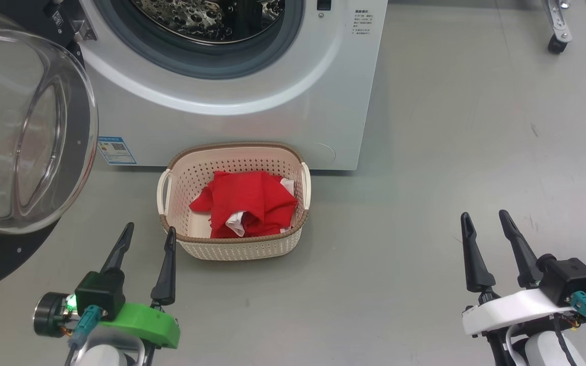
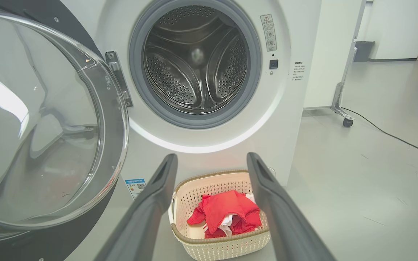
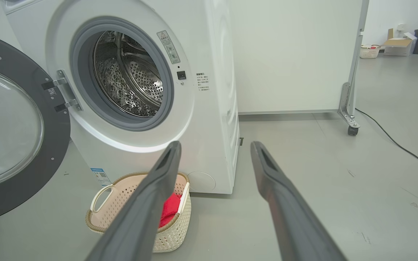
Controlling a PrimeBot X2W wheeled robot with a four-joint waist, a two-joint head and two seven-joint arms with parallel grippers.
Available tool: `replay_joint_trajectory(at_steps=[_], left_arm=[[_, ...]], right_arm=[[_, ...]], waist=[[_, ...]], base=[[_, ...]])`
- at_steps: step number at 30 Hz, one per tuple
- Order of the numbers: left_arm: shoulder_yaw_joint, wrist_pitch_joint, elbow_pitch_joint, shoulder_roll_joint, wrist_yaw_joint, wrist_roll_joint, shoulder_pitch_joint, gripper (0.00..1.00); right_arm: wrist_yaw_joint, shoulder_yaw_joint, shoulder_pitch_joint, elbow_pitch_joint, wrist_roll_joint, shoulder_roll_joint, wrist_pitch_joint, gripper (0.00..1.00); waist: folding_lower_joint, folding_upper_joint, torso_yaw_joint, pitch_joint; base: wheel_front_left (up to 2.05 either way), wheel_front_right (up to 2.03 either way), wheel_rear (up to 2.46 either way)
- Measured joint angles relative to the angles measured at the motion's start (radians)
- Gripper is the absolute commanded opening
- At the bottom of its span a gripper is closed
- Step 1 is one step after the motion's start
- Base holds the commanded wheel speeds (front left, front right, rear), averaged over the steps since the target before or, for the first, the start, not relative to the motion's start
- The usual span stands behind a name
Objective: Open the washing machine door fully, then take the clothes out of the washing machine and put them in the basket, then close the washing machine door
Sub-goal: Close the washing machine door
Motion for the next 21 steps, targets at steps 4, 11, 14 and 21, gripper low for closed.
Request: replay_joint_trajectory(at_steps=[4,11,14,21], left_arm=[[0.000,0.000,0.000,0.000,0.000,0.000,0.000,1.00],[-0.002,0.000,0.000,0.000,0.000,0.000,0.000,1.00],[-0.004,0.000,0.000,0.000,0.000,0.000,0.000,1.00],[-0.010,0.000,0.000,0.000,0.000,0.000,0.000,1.00]], right_arm=[[0.000,0.000,0.000,0.000,0.000,0.000,0.000,1.00],[0.000,0.000,0.000,0.000,0.000,0.000,0.000,1.00],[0.000,-0.001,0.000,0.000,0.000,0.000,0.000,1.00],[0.000,-0.003,0.000,0.000,0.000,0.000,0.000,1.00]], waist=[[0.0000,0.0000,0.000,0.000],[0.0000,0.0000,0.000,-0.002],[0.0000,0.0000,0.000,-0.003],[0.0000,0.0000,0.003,-0.005]], base=[[0.00,0.00,0.00],[0.00,0.00,0.00],[0.00,0.00,0.00],[0.00,0.00,0.00]])
